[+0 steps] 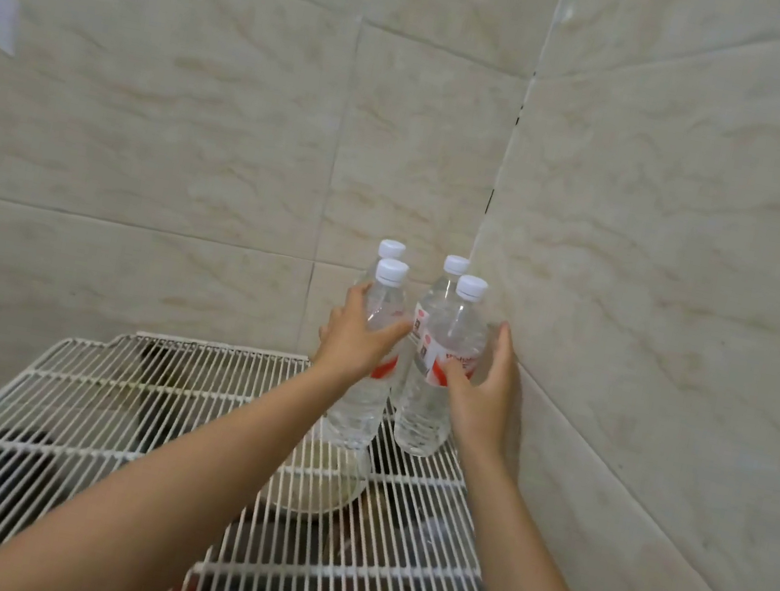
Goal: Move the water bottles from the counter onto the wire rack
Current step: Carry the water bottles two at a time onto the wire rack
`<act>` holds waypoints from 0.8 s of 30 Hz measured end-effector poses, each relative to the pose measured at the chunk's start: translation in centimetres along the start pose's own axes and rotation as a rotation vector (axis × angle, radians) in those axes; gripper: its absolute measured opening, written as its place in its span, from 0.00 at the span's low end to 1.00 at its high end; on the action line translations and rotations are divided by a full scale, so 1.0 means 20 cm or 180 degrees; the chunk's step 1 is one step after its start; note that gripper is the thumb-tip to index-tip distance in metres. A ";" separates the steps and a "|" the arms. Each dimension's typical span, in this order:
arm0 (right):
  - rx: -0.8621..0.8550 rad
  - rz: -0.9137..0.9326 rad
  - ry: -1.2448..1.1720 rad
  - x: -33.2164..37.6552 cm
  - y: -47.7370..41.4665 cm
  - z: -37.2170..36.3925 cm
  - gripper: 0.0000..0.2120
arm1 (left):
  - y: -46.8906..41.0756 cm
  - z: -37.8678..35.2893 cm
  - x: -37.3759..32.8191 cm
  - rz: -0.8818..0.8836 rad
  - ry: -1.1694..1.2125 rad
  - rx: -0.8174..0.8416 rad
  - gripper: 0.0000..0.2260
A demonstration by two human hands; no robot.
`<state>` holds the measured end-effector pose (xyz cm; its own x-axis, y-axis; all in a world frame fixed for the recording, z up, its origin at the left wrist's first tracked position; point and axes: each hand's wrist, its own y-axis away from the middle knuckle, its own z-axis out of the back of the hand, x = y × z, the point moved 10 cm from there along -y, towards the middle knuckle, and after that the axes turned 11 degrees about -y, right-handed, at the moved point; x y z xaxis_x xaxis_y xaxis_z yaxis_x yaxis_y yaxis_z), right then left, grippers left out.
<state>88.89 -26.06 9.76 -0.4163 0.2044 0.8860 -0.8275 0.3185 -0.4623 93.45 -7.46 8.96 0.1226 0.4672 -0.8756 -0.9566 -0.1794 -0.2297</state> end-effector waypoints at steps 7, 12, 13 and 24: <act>0.0686 0.0934 0.0265 0.21 0.31 -0.20 0.21 | 0.20 0.25 0.31 0.0071 -0.0761 0.0426 0.41; 0.2130 0.0951 0.0714 0.18 0.53 -0.65 0.21 | 0.40 0.74 0.58 0.0366 -0.1368 -0.0227 0.32; 0.2399 0.0873 0.0848 0.15 0.58 -0.74 0.22 | 0.46 0.85 0.63 0.0485 -0.1441 -0.0384 0.30; 0.3713 0.0788 0.1463 0.23 1.25 -1.30 0.26 | 1.27 1.74 1.06 0.1416 -0.1716 -0.1582 0.24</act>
<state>76.15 6.97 1.40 -0.6313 0.5159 0.5791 -0.6829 -0.7237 -0.0997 62.51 27.98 -0.63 -0.4994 0.5886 -0.6357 -0.6437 -0.7432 -0.1825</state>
